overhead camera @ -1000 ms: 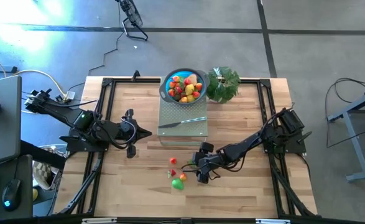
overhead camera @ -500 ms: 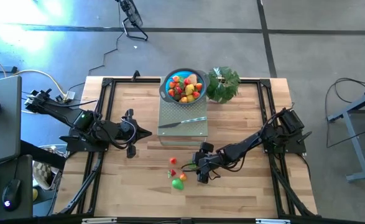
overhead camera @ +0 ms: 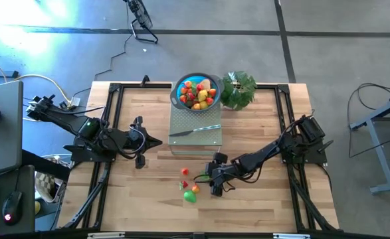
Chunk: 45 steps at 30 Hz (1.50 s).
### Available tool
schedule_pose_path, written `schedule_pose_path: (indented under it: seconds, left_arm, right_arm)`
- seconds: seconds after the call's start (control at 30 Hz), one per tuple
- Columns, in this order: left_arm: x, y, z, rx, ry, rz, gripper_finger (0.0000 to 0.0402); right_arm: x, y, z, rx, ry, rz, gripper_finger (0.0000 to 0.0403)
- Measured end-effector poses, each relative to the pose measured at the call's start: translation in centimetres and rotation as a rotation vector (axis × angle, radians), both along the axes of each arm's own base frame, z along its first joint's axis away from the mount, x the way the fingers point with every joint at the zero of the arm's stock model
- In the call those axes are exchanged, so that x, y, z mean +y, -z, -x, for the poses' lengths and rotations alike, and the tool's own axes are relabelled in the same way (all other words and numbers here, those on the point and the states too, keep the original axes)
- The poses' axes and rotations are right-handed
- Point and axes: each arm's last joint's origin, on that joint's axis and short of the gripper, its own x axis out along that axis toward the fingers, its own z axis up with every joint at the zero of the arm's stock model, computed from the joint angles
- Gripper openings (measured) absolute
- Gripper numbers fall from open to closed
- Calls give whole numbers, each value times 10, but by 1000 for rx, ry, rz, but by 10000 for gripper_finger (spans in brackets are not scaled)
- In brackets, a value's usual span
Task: Pick & Place Fruit
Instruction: Put the brown kiwi in the blue bowl on the shelf
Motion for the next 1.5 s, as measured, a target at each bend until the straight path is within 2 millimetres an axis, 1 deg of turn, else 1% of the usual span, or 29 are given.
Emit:
schedule_pose_path:
  seconds: [0.17,0.37,0.67,0.77,1.0,1.13,1.3,1.43,1.5]
  left_arm:
    - [0,0,0,0,0,-1,0]
    - [0,0,0,3,1,-3,0]
    - [0,1,0,6,1,-5,0]
    - [0,1,0,7,1,-5,0]
    - [0,1,0,12,-1,-9,0]
    - [0,1,0,9,-4,-8,0]
    - [0,0,0,0,-8,4,0]
    - [1,-2,-1,-37,-64,34,0]
    - [2,-3,-1,-56,-91,30,0]
  right_arm:
    - [2,-4,-2,-24,-28,-43,215]
    - [1,-25,0,-85,-30,-66,214]
    - [-4,-79,8,-261,-18,-143,213]
    - [-7,-97,14,-314,28,-166,212]
    - [-16,-143,14,-496,134,-164,212]
    - [-25,-165,11,-569,184,-93,212]
    - [-40,-195,3,-657,275,57,212]
    - [-63,-219,-2,-709,417,208,212]
    - [-78,-225,-4,-712,487,262,212]
